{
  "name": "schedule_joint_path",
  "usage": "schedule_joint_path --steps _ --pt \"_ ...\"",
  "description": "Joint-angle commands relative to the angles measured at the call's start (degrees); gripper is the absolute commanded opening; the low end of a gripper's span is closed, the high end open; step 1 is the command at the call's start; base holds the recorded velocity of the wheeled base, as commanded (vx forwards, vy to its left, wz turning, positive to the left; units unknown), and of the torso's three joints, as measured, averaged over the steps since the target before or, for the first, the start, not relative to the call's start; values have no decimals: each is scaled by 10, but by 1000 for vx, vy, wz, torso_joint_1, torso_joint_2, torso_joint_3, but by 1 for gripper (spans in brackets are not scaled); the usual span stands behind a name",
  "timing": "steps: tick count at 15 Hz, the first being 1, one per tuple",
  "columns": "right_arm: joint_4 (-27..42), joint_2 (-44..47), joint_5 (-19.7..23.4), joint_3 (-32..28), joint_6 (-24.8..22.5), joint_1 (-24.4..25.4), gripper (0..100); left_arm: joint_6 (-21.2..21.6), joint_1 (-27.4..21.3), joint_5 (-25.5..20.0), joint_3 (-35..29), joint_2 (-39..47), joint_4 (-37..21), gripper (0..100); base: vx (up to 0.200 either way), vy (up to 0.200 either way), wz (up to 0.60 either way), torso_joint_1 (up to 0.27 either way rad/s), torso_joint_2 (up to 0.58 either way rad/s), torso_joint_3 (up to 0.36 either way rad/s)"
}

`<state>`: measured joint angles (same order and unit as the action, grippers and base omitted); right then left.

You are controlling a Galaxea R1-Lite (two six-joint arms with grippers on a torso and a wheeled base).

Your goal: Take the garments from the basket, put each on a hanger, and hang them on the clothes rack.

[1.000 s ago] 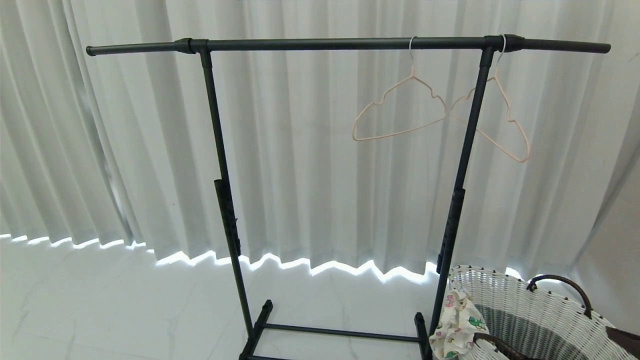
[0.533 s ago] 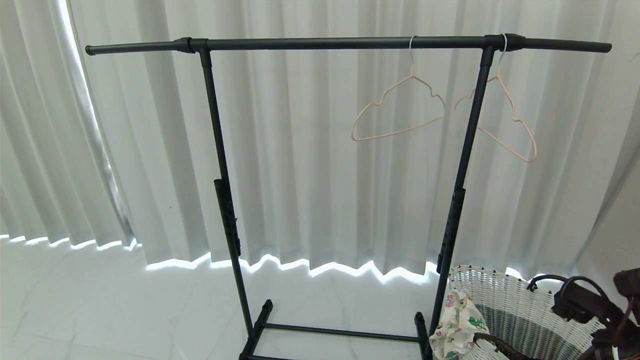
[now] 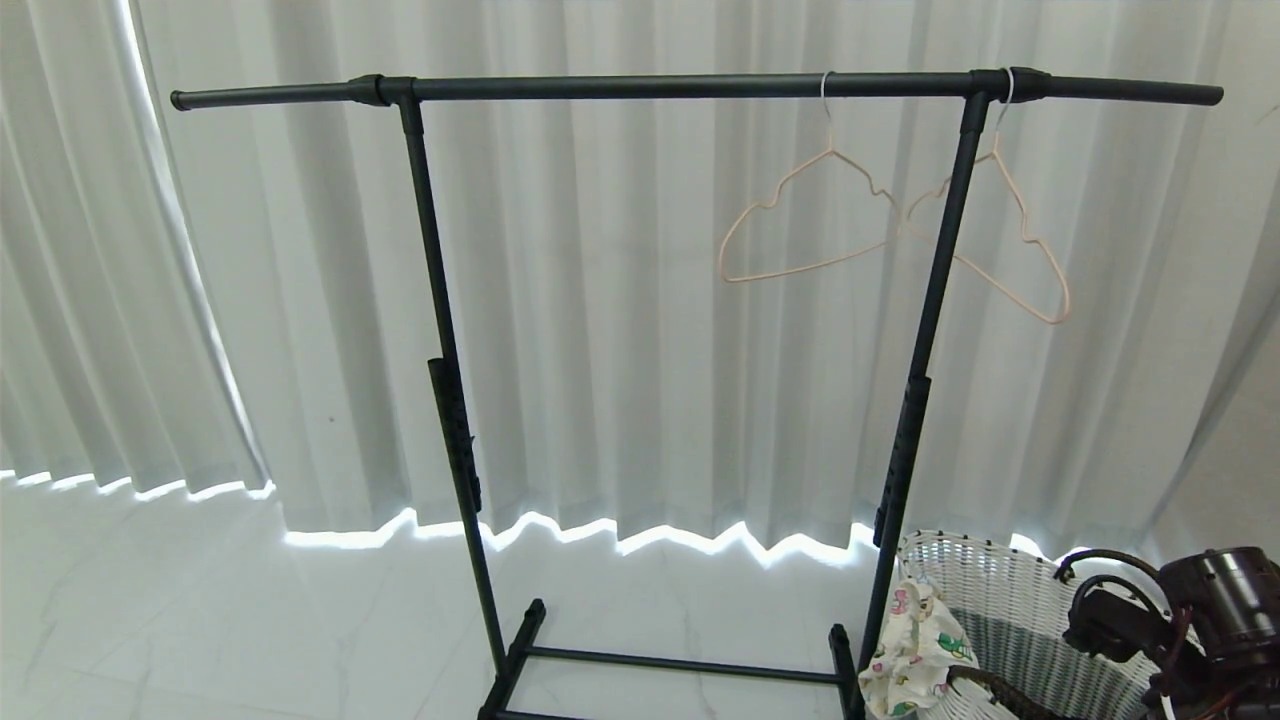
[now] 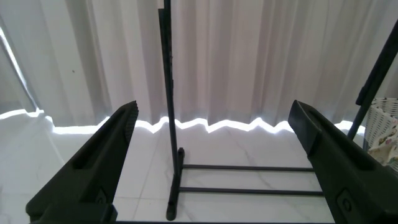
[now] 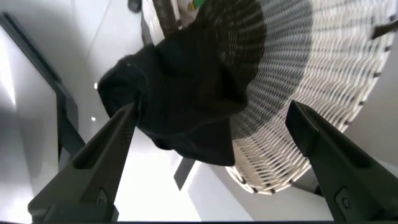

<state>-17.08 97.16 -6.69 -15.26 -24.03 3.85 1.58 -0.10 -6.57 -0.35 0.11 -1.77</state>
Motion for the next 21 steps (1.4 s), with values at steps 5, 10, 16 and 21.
schedule_joint_path --steps 5,10,16,21 --pt "-88 90 -3 6 -1 -31 100 0 0 0 0 0 0 100 0 0 0 0 0 0" --pt "-96 78 -14 28 -1 -31 0 0 0 0 0 0 0 100 0 0 0 0 0 0" --pt "-93 -41 -3 0 2 -40 0 0 0 0 0 0 0 100 0 0 0 0 0 0" --pt "107 -243 25 -159 9 -58 0 7 0 0 0 1 0 100 0 0 0 0 0 0"
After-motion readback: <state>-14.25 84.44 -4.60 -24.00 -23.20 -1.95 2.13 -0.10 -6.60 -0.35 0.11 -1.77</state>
